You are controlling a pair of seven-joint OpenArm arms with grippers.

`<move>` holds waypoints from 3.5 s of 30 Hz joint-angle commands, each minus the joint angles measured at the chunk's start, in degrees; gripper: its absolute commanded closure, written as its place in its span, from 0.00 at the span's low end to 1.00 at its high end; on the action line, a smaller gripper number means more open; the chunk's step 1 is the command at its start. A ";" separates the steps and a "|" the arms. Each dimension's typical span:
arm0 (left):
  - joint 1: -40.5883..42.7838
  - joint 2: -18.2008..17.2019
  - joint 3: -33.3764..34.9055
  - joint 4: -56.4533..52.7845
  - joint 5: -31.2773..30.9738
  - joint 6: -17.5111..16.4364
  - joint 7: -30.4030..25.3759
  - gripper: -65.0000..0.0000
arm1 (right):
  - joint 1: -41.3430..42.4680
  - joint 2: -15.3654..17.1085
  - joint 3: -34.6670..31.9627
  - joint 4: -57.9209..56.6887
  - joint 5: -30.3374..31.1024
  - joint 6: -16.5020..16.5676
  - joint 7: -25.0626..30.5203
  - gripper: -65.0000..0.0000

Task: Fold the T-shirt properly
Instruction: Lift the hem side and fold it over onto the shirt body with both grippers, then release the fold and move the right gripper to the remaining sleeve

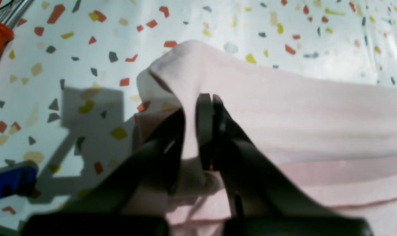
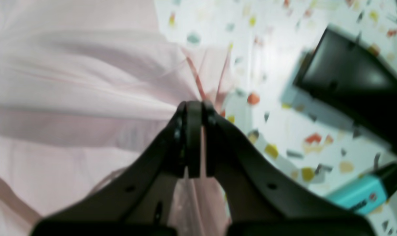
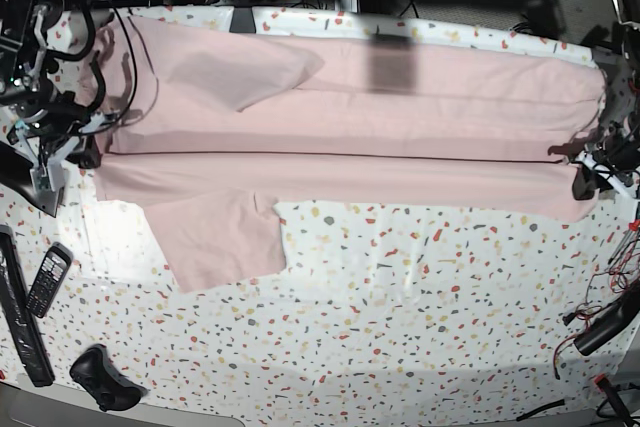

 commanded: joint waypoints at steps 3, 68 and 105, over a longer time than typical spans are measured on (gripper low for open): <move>-0.79 -1.42 -0.50 1.16 1.03 0.20 -0.44 1.00 | -1.40 0.35 1.01 1.07 1.73 -0.55 1.33 1.00; 2.56 -1.05 -0.33 9.99 9.18 4.57 -6.16 0.59 | 53.40 -8.20 -21.40 -57.88 -5.92 -6.56 -15.45 0.76; 2.73 -1.07 -0.33 9.99 9.18 4.57 -6.14 0.59 | 53.40 -8.98 -21.40 -45.88 -3.50 3.61 -14.43 0.63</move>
